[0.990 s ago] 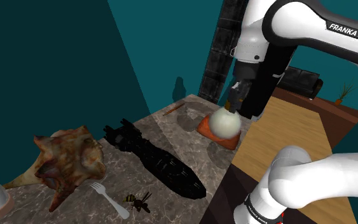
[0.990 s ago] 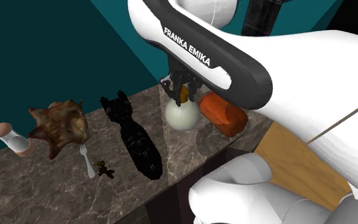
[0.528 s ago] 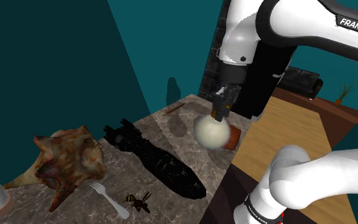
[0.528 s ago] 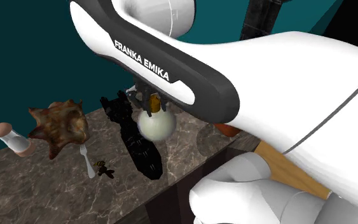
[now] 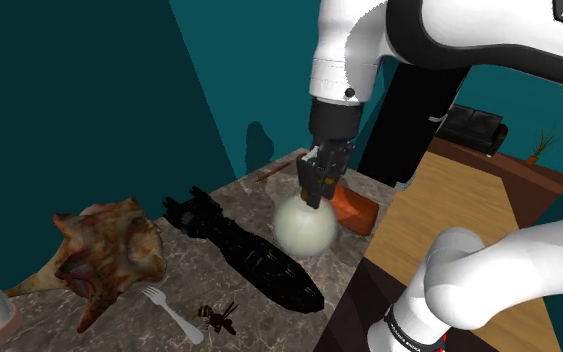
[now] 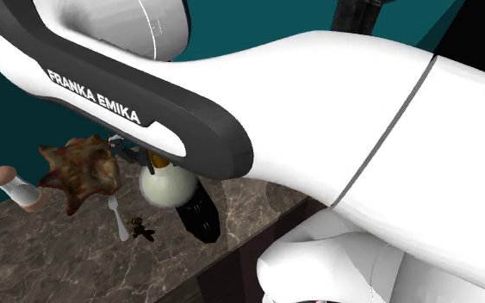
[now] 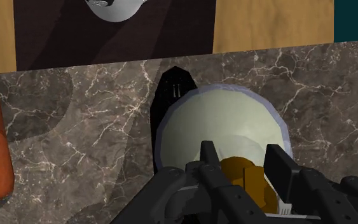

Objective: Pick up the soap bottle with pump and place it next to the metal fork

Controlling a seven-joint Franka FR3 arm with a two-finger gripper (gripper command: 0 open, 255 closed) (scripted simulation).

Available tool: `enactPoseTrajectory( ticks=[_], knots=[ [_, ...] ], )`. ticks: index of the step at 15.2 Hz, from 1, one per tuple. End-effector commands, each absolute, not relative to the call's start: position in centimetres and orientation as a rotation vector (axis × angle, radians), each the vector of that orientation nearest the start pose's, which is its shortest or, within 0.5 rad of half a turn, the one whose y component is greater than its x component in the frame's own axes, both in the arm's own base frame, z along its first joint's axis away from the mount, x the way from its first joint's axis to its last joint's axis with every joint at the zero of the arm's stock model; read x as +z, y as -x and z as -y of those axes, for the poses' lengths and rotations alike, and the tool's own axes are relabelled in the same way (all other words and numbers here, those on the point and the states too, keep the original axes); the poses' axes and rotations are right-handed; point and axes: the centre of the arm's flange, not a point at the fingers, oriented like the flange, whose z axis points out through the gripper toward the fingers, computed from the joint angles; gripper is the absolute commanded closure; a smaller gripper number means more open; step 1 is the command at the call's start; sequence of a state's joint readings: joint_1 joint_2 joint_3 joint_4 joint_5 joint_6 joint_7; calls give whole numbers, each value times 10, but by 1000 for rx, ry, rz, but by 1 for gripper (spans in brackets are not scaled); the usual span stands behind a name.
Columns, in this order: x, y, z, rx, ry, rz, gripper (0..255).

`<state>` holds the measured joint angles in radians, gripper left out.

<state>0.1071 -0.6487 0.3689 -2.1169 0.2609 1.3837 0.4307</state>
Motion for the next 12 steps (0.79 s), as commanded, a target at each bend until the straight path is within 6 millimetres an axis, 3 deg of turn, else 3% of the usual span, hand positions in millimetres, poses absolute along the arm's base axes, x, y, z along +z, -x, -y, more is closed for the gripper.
enactPoseTrajectory(
  ticks=[1,12],
  knots=[
    [621,-272,-249,197,3147,-8,255],
    [621,-277,-395,197,3147,-8,255]
  ],
)
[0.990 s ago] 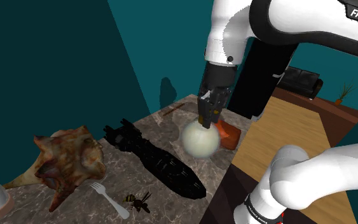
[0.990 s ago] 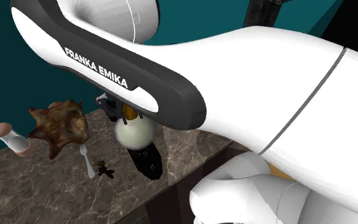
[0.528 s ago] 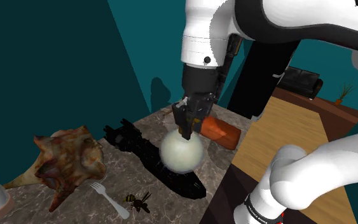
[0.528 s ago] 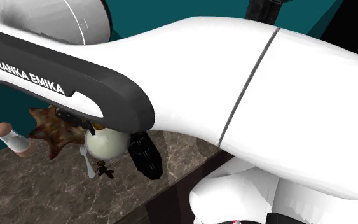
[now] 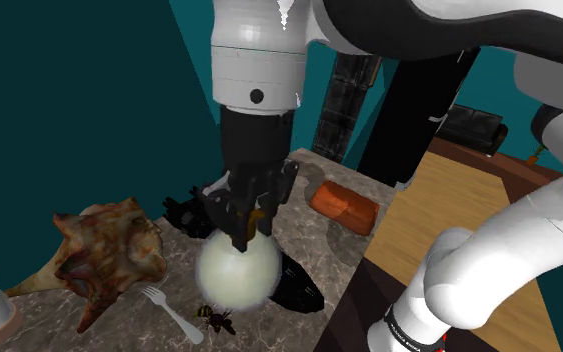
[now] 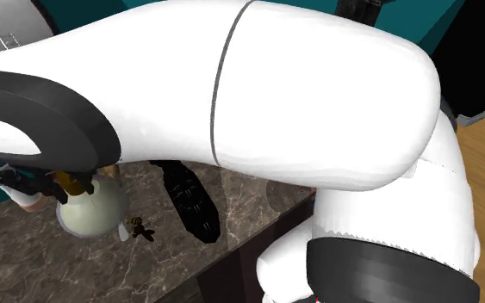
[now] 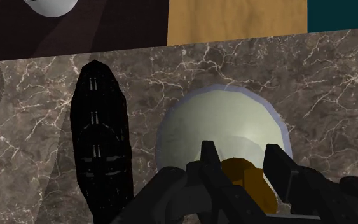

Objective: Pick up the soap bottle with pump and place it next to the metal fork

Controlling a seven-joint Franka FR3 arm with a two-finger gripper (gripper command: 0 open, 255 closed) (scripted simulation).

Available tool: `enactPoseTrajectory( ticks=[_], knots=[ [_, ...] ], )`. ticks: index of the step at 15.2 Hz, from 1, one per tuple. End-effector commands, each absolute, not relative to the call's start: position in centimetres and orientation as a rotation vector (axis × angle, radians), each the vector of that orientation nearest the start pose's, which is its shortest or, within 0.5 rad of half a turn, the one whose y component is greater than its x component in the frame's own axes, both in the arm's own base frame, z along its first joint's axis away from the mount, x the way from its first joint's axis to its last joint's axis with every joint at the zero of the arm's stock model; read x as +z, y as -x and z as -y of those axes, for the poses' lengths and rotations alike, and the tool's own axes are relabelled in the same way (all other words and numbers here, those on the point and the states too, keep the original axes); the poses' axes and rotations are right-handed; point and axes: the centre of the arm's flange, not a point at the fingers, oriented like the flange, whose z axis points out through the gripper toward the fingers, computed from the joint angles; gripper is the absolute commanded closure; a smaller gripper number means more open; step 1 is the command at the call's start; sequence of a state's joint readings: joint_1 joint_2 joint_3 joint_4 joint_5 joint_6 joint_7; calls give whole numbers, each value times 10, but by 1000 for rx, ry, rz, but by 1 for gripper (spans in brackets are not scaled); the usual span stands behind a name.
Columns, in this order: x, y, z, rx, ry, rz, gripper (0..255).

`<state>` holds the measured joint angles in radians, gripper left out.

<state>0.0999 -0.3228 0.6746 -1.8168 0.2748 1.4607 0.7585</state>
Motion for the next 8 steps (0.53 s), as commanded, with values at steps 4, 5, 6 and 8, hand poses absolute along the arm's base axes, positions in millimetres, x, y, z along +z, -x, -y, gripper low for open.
enactPoseTrajectory(
  ticks=[4,5,6,8],
  knots=[
    [622,-279,-447,197,3147,-8,255],
    [622,-279,-465,197,3147,-8,255],
    [616,-279,-465,197,3147,-8,255],
    [606,-279,-465,197,3147,-8,255]
  ],
)
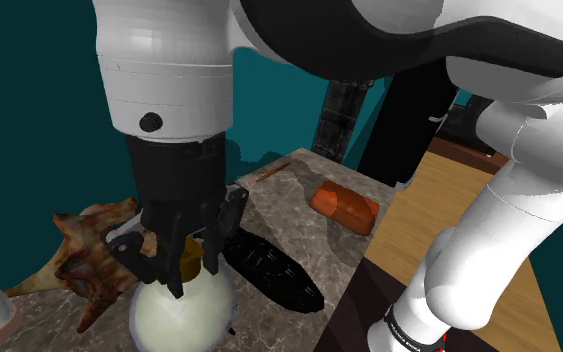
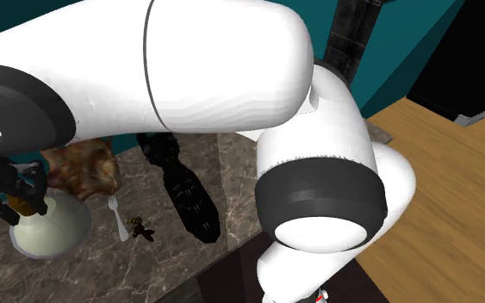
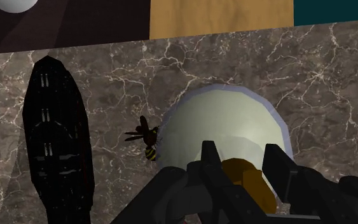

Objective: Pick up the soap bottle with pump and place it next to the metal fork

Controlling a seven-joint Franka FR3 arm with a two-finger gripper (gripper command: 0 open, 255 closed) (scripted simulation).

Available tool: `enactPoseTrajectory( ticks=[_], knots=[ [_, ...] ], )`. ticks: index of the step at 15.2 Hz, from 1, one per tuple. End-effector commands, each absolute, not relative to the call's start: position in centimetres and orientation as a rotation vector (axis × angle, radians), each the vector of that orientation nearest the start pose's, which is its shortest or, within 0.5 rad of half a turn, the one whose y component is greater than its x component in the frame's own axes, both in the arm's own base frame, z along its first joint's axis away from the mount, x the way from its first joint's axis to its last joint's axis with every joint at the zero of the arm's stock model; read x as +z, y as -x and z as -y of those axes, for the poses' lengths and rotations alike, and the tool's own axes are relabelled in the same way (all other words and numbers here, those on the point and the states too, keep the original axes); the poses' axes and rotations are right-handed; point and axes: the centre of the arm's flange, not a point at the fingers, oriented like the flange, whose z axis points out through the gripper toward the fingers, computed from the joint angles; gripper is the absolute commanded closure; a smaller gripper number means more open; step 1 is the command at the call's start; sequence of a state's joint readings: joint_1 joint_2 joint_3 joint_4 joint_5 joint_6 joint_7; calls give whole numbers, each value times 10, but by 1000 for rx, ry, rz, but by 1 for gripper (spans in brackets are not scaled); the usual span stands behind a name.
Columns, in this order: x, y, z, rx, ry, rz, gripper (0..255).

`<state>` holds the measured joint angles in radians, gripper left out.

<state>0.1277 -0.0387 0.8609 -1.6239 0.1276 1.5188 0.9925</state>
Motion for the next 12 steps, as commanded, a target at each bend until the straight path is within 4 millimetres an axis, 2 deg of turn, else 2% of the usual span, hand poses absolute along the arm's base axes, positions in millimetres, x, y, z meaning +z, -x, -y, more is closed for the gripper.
enactPoseTrajectory(
  ticks=[1,12],
  knots=[
    [600,-279,-465,197,3147,-8,255],
    [542,-279,-465,197,3147,-8,255]
  ],
)
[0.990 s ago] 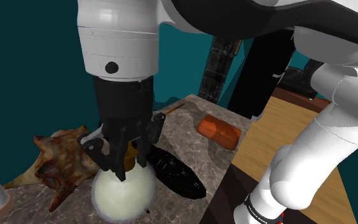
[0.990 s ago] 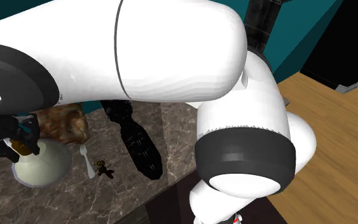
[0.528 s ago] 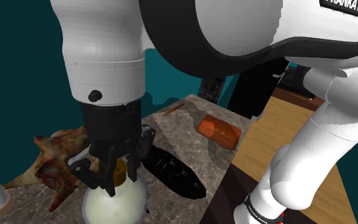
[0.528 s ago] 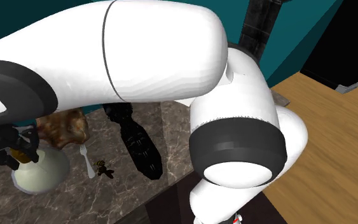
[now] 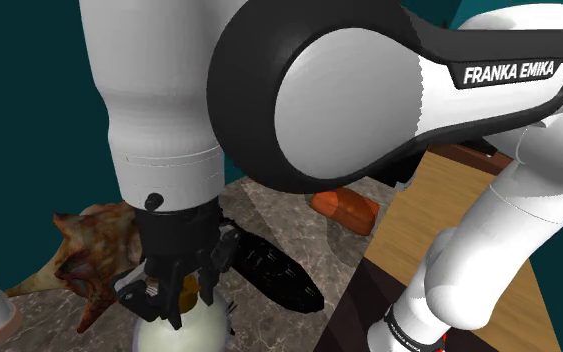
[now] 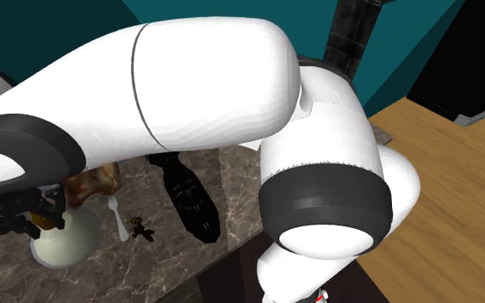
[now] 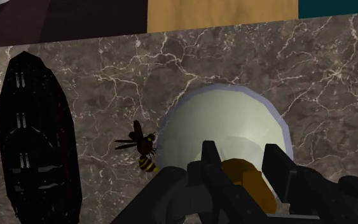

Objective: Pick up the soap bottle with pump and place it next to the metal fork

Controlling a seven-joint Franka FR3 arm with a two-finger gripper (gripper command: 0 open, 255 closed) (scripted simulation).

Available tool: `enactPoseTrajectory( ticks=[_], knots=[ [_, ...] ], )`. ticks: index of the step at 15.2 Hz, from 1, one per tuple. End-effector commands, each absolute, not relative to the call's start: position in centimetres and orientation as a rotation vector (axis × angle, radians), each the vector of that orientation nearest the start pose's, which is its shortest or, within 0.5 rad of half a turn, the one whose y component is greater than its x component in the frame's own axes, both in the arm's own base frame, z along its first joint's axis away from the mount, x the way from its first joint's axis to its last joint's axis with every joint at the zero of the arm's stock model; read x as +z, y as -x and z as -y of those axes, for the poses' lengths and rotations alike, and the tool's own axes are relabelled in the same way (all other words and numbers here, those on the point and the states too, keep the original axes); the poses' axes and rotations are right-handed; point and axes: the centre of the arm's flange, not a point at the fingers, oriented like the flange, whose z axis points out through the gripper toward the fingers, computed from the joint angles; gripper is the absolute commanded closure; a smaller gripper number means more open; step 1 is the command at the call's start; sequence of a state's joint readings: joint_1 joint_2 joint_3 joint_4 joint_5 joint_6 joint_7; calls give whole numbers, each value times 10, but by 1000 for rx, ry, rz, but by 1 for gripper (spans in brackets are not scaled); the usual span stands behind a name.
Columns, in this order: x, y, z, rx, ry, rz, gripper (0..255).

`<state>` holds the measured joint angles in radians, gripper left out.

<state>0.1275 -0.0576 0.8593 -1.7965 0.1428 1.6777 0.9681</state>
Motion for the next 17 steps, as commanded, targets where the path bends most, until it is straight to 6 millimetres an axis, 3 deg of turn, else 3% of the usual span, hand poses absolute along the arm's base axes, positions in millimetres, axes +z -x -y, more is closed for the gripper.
enactPoseTrajectory(
  ticks=[1,17],
  knots=[
    [537,-279,-465,197,3147,-8,255],
    [453,-279,-465,197,3147,-8,255]
  ],
)
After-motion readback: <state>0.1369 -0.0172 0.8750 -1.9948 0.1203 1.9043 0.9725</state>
